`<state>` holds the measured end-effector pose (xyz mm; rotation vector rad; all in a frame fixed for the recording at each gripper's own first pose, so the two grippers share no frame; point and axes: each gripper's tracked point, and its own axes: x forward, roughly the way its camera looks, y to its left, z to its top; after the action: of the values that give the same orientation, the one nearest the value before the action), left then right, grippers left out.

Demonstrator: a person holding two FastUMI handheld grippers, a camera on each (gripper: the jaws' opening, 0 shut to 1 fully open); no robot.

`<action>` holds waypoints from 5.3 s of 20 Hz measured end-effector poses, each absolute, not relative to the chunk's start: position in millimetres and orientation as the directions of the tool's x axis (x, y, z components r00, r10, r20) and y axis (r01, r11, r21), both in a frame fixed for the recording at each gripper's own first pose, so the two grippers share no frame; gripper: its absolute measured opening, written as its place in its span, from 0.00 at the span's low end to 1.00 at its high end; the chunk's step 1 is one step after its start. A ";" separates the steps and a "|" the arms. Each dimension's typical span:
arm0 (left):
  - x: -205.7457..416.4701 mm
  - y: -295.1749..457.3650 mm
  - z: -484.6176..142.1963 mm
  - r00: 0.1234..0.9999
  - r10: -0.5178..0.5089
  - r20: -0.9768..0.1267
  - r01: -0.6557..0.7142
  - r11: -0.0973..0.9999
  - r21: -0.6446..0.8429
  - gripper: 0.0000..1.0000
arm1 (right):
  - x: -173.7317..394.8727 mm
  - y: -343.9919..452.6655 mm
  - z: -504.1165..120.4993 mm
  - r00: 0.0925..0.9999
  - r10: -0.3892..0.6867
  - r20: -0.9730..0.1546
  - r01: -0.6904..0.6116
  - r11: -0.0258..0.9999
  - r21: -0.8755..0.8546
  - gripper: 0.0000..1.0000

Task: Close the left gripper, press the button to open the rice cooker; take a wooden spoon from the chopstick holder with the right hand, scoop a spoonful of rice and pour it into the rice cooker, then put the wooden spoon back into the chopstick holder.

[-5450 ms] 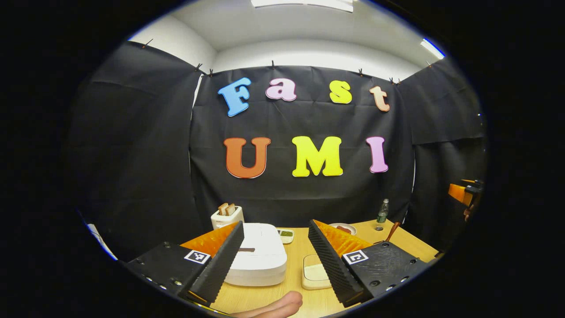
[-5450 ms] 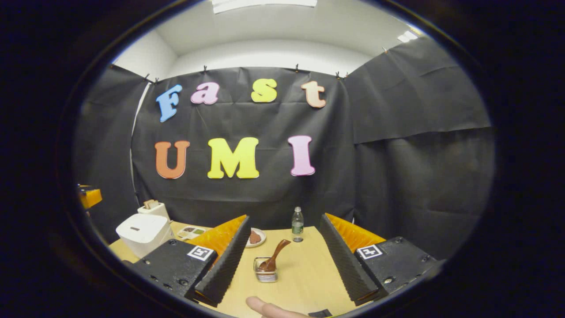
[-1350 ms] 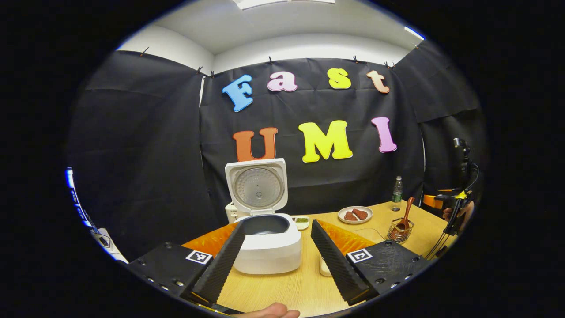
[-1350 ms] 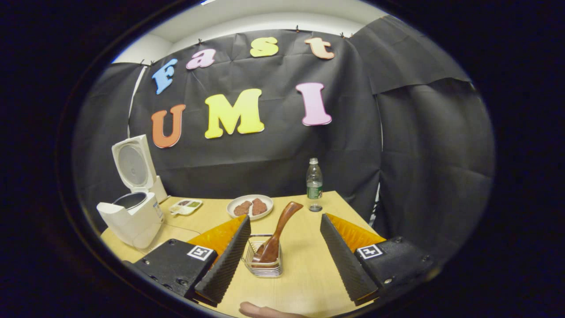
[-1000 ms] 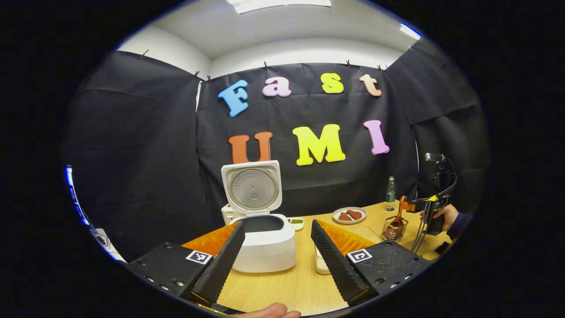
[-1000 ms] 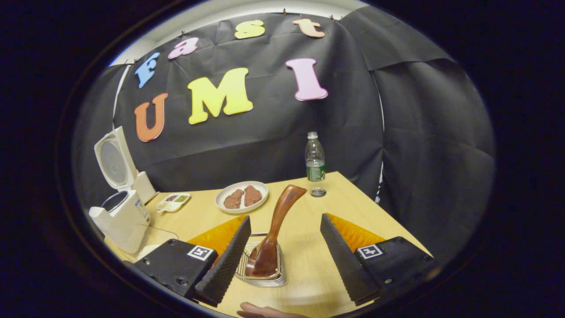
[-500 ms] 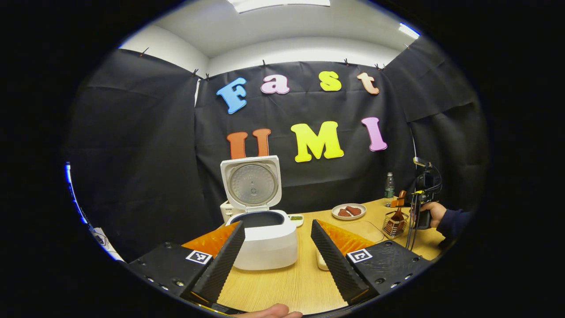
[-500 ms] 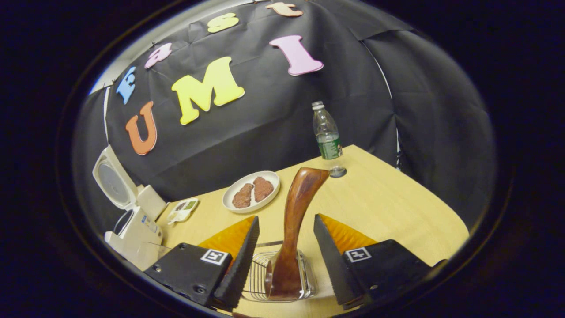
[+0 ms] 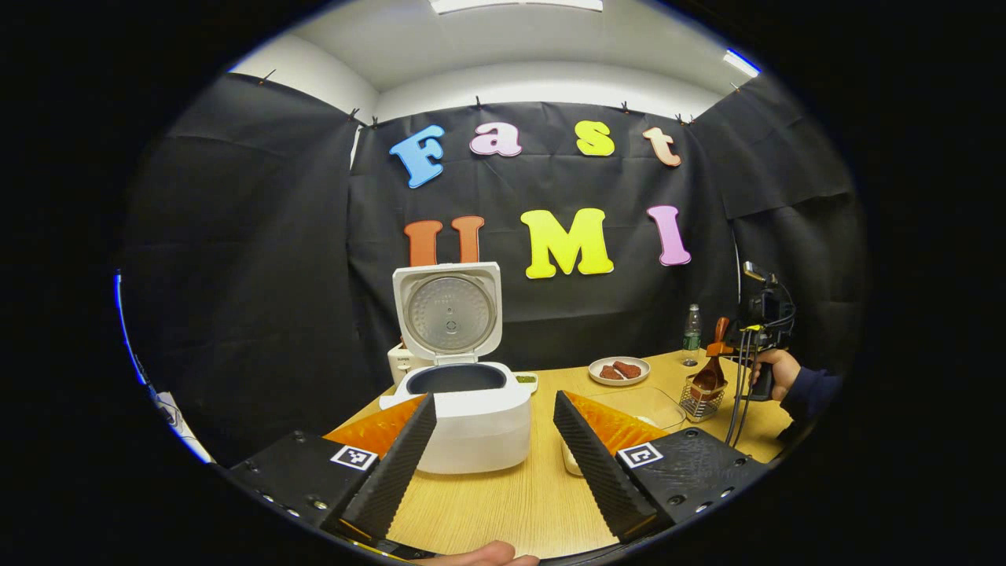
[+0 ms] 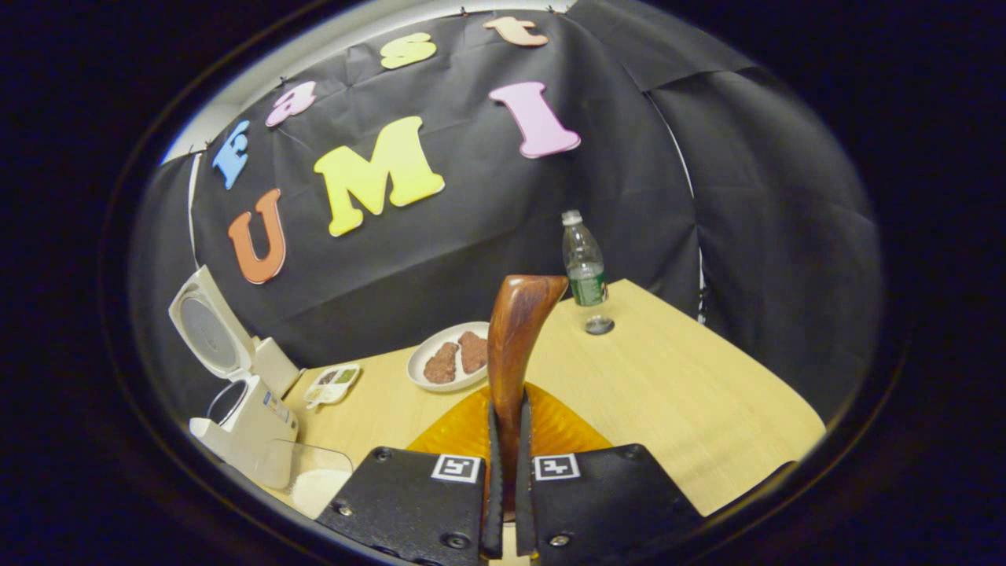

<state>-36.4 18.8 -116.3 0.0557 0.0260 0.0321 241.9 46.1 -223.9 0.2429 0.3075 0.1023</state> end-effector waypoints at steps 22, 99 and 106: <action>-44.0 34.7 -128.9 0.999 0.032 -0.036 -0.030 0.997 0.072 0.95 | 159.9 261.8 -229.1 0.970 0.218 -0.108 -0.226 0.972 -0.067 0.08; -45.2 117.6 -65.6 0.990 0.140 -0.015 -0.140 0.990 0.035 0.95 | 252.7 482.2 -114.1 0.620 0.745 -0.245 -0.286 0.506 0.814 0.08; -47.9 131.4 -72.5 0.986 0.163 -0.033 -0.163 0.987 0.017 0.95 | 266.5 522.4 -122.4 0.673 0.684 -0.280 -0.444 0.677 0.588 0.08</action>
<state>-47.9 131.4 -72.5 0.0146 0.0339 0.1635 266.5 522.4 -122.4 0.5076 0.5148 0.6662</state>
